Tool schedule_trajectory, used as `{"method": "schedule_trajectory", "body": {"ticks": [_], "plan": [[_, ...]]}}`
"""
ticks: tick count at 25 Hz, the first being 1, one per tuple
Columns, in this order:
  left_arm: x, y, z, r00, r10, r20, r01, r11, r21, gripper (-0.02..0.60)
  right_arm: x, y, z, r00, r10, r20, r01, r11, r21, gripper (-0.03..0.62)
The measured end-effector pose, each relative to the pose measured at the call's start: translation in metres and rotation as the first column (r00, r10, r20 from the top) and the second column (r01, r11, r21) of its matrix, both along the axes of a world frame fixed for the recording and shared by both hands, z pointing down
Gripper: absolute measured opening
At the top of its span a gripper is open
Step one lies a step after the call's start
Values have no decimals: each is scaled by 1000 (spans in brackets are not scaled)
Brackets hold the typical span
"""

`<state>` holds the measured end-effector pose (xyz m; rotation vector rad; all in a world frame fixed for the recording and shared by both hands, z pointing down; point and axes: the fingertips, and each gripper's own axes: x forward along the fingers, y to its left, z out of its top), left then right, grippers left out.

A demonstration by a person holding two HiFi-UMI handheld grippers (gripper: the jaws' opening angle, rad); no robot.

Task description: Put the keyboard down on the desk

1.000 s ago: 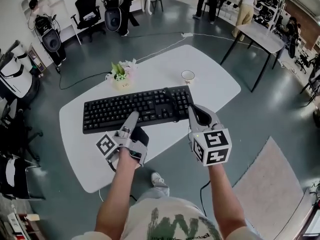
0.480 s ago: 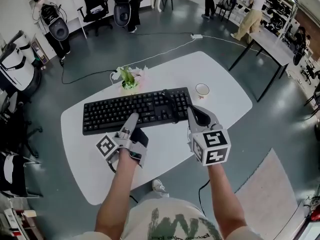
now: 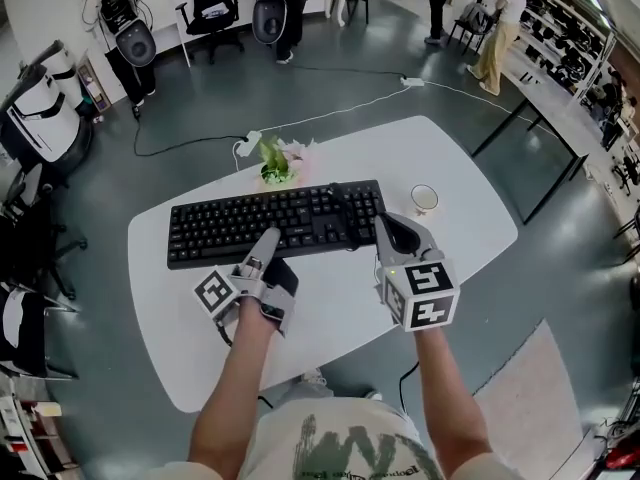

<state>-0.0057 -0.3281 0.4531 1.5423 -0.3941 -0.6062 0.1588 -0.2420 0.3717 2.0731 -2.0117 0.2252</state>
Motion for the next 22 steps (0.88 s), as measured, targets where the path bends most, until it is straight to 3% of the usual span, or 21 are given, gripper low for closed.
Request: {"method": "schedule_trajectory", "body": {"ticks": [11, 22], "plan": [[2, 4, 1, 997, -75, 32, 74, 997, 29, 89, 4, -20, 0, 993, -120, 12, 119, 992, 26, -2], [37, 18, -4, 977, -209, 49, 206, 977, 61, 89, 35, -40, 5, 949, -311, 42, 311, 950, 26, -2]]}}
